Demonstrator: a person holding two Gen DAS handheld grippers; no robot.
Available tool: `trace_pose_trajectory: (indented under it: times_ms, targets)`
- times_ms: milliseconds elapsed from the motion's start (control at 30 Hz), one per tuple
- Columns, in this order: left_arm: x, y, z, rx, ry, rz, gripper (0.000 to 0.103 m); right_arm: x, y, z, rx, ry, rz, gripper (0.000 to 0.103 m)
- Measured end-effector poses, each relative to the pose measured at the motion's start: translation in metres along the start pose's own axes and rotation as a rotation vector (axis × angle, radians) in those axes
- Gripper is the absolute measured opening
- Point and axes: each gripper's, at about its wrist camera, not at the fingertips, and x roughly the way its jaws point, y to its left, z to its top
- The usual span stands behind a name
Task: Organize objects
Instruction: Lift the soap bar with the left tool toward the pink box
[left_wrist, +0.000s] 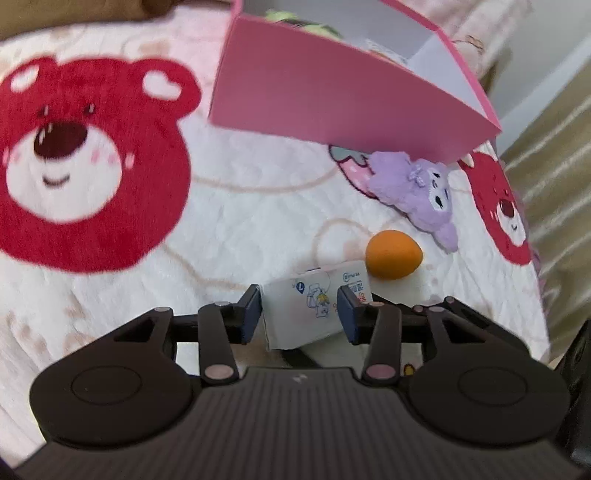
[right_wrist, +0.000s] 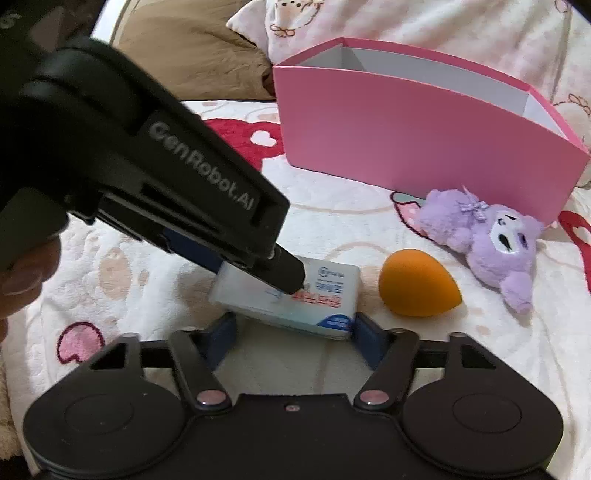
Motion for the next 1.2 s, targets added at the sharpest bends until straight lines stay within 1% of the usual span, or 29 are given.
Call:
trace_pose_trajectory:
  times_ms: [33, 100, 167, 300, 367, 433, 533, 600, 767, 933, 1067, 1200]
  targets:
    - [-0.002, 0.0, 0.0, -0.001, -0.005, -0.003, 0.042, -0.001, 0.0, 0.001, 0.003, 0.002, -0.003, 0.064]
    - [-0.007, -0.001, 0.001, 0.002, -0.015, -0.023, 0.042, -0.005, -0.001, 0.001, 0.006, 0.003, -0.014, 0.057]
    - [-0.012, -0.002, 0.002, 0.011, -0.023, -0.038, 0.041, -0.014, -0.001, 0.0, 0.011, -0.003, -0.021, 0.054]
    - [-0.019, -0.008, 0.002, 0.048, -0.028, -0.054, 0.038, -0.027, -0.005, 0.001, 0.023, -0.011, -0.03, 0.054]
    - [-0.021, -0.01, 0.002, 0.049, -0.024, -0.066, 0.037, -0.029, -0.008, 0.003, 0.029, -0.008, -0.036, 0.054]
    - [-0.023, -0.012, 0.001, 0.056, -0.024, -0.078, 0.037, -0.036, -0.009, 0.002, 0.038, -0.005, -0.04, 0.055]
    - [-0.027, -0.017, -0.001, 0.068, -0.028, -0.084, 0.037, -0.037, -0.008, 0.006, 0.037, -0.012, -0.039, 0.06]
    - [-0.029, -0.019, -0.003, 0.072, -0.027, -0.09, 0.037, -0.049, -0.009, 0.007, 0.04, -0.028, -0.03, 0.069]
    - [-0.039, -0.023, -0.002, 0.07, -0.033, -0.117, 0.037, -0.061, -0.013, 0.012, 0.059, -0.032, -0.016, 0.071]
    - [-0.055, -0.037, 0.004, 0.1, -0.068, -0.128, 0.037, -0.074, -0.021, 0.023, 0.088, -0.044, -0.01, 0.071]
    - [-0.069, -0.053, 0.017, 0.129, -0.087, -0.137, 0.037, -0.091, -0.029, 0.038, 0.085, -0.068, -0.017, 0.071]
    - [-0.083, -0.073, 0.034, 0.173, -0.105, -0.126, 0.037, -0.108, -0.04, 0.059, 0.081, -0.09, -0.017, 0.07]
